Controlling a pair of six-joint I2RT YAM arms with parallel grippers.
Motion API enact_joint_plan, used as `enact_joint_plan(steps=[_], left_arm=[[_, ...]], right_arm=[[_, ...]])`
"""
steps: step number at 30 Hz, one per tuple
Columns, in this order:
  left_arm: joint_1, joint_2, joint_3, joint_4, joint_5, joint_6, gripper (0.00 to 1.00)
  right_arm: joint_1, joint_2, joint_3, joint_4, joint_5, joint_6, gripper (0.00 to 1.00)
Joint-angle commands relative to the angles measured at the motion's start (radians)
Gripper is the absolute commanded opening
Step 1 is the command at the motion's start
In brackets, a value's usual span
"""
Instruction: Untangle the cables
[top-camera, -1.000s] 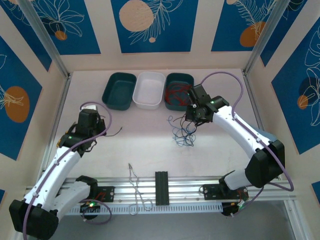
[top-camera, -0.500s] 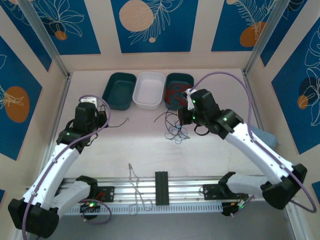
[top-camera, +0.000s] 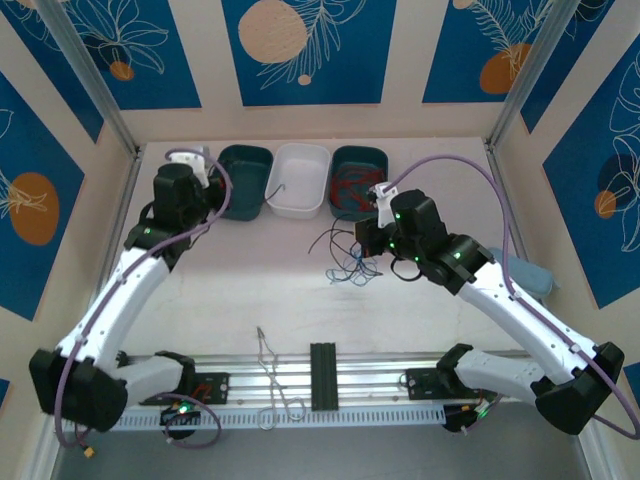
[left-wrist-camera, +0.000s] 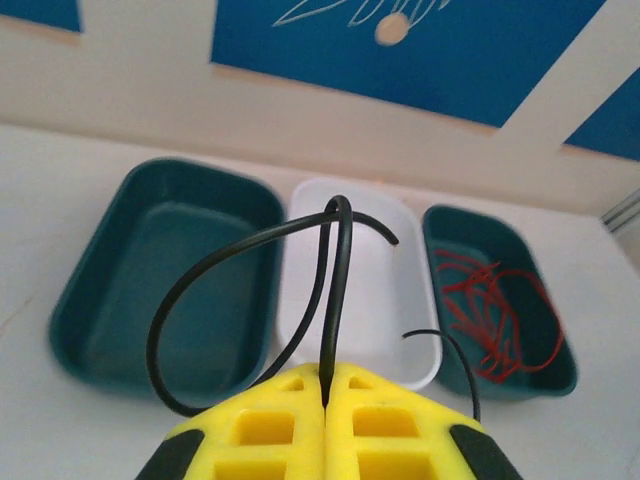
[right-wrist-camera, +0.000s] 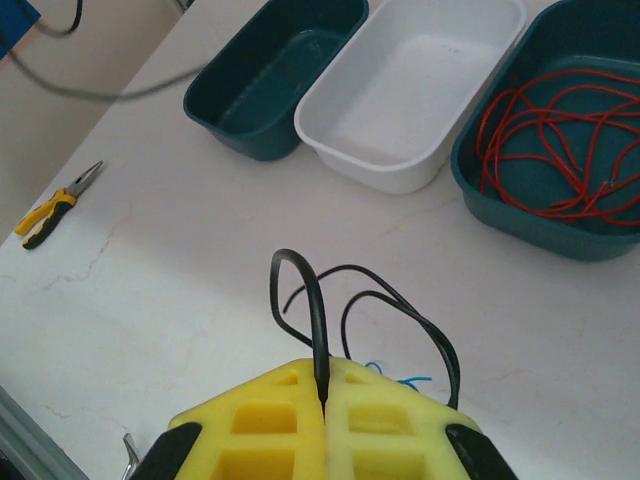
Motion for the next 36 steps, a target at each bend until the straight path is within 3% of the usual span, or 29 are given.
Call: enact_joint_plan(steps=[1,7,17,26,36], left_arm=[[0.008,0.098,0.085,0.129,0.104,-0.026,0.0],[-0.004,0.298,0.224,0.183,0.143,0.002,0.0],[-0.066,0.585,0.474,0.039,0.003,0.189,0.0],[-0.139,0.753,0.589,-0.053,-0.069,0.307,0.0],[-0.164,0.895,0.656,-0.11,-0.076,0.324,0.0]], right_arm=[[0.006,-0.007,-0.001,0.058,-0.015,0.023,0.0],[0.007,0.013,-0.007,0.063,-0.026,0.047,0.0],[0.011,0.039,-0.014,0.058,0.007,0.071,0.0],[0.008,0.045,-0.045,0.038,0.055,0.116,0.0],[-0.003,0.042,-0.056,0.013,0.071,0.141,0.0]])
